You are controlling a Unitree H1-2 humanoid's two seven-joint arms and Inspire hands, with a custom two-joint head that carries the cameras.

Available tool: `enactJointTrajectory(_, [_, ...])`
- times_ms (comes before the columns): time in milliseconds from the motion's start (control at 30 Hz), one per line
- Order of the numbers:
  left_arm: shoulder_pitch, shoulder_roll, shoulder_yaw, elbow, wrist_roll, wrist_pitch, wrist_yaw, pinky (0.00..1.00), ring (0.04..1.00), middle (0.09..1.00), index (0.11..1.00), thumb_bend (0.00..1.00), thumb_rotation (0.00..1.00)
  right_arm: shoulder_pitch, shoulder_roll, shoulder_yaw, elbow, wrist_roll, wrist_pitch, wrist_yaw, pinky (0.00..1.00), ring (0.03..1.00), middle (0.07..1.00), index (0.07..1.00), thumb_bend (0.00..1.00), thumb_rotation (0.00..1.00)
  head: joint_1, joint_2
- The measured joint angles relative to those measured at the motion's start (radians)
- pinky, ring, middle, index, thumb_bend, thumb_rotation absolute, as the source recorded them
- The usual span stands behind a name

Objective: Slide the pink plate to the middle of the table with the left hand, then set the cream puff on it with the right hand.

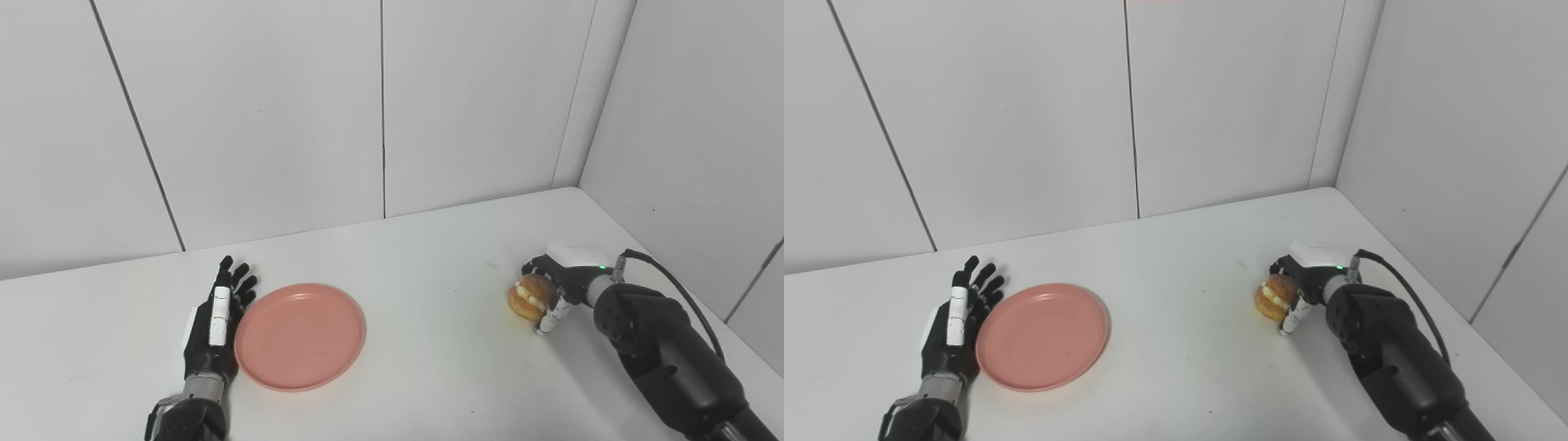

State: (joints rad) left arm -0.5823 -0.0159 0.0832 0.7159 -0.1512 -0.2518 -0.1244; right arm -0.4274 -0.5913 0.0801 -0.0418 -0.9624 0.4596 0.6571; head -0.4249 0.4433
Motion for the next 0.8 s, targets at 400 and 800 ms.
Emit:
enactJointTrajectory(400, [0.000, 0.000, 0.000, 0.000, 0.000, 0.001, -0.001, 0.94, 0.904, 0.932, 1.000, 0.95, 0.89, 0.001, 0.037, -0.034, 0.028, 0.000, 0.000, -0.042, 0.32, 0.427, 0.537, 0.667, 0.53, 0.00, 0.000, 0.005])
enactJointTrajectory(800, [0.000, 0.000, 0.000, -0.003, 0.000, 0.005, -0.001, 0.94, 0.900, 0.933, 1.000, 0.95, 0.89, 0.016, 0.036, -0.017, 0.066, 0.089, -0.004, -0.211, 0.28, 0.376, 0.455, 0.552, 0.51, 0.00, 0.005, 0.009])
